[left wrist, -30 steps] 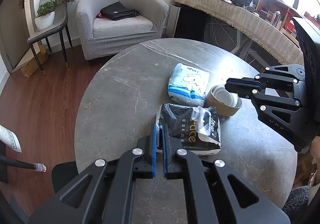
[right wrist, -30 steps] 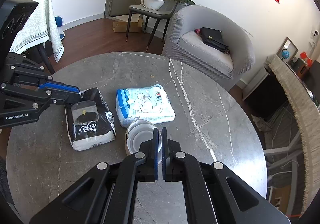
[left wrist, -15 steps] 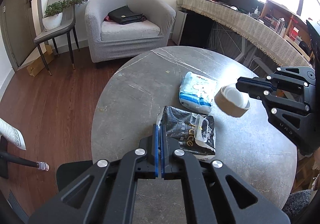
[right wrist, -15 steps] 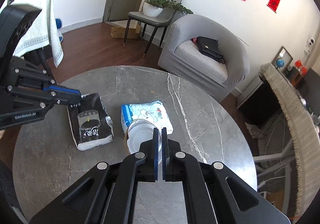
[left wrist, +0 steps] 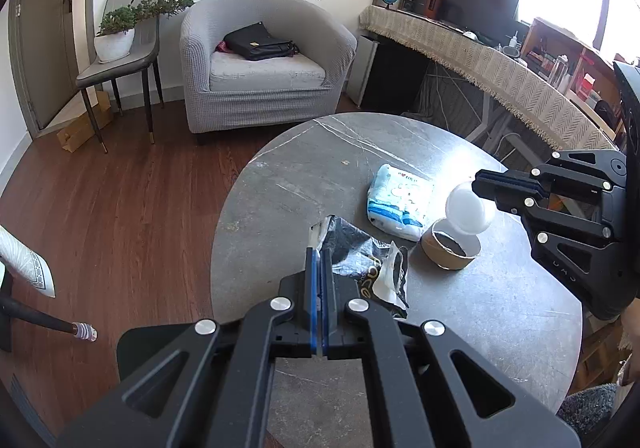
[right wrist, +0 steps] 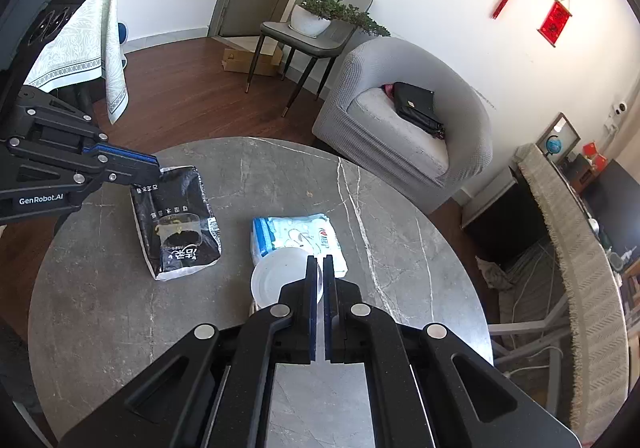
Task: Collect trash
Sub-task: 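Lift and carry the black bag and white bowl over the green bin, then open the left gripper over the bin to drop the black bag, then open the right gripper over the bin to drop the white bowl, then move both grippers back over the table toward the blue-white packet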
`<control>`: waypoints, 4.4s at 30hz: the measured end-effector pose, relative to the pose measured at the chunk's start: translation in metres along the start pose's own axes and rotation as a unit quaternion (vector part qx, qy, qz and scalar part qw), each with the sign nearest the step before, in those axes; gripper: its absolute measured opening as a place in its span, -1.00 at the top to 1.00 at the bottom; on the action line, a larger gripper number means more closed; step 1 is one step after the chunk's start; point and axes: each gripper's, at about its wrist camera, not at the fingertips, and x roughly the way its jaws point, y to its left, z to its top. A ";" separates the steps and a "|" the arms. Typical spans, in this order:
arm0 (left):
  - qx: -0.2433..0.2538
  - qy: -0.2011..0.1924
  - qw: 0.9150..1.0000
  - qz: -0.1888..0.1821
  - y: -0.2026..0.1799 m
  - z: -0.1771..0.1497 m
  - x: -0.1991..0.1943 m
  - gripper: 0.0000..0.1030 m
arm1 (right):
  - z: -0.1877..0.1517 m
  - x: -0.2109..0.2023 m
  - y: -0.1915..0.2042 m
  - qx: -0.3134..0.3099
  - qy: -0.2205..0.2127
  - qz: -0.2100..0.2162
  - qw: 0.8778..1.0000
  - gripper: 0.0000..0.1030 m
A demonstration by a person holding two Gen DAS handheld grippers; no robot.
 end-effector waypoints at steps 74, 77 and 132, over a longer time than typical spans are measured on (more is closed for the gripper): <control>-0.126 0.154 0.971 0.132 0.226 -0.142 -0.013 0.22 | 0.099 0.080 0.234 -0.025 0.126 0.183 0.975 0.96; -0.141 0.139 0.970 0.141 0.232 -0.137 -0.022 0.20 | 0.099 0.088 0.240 -0.024 0.135 0.187 0.973 0.96; -0.171 -0.085 0.968 0.160 0.173 -0.036 -0.139 0.32 | 0.085 0.048 0.242 0.017 0.079 0.256 0.963 0.26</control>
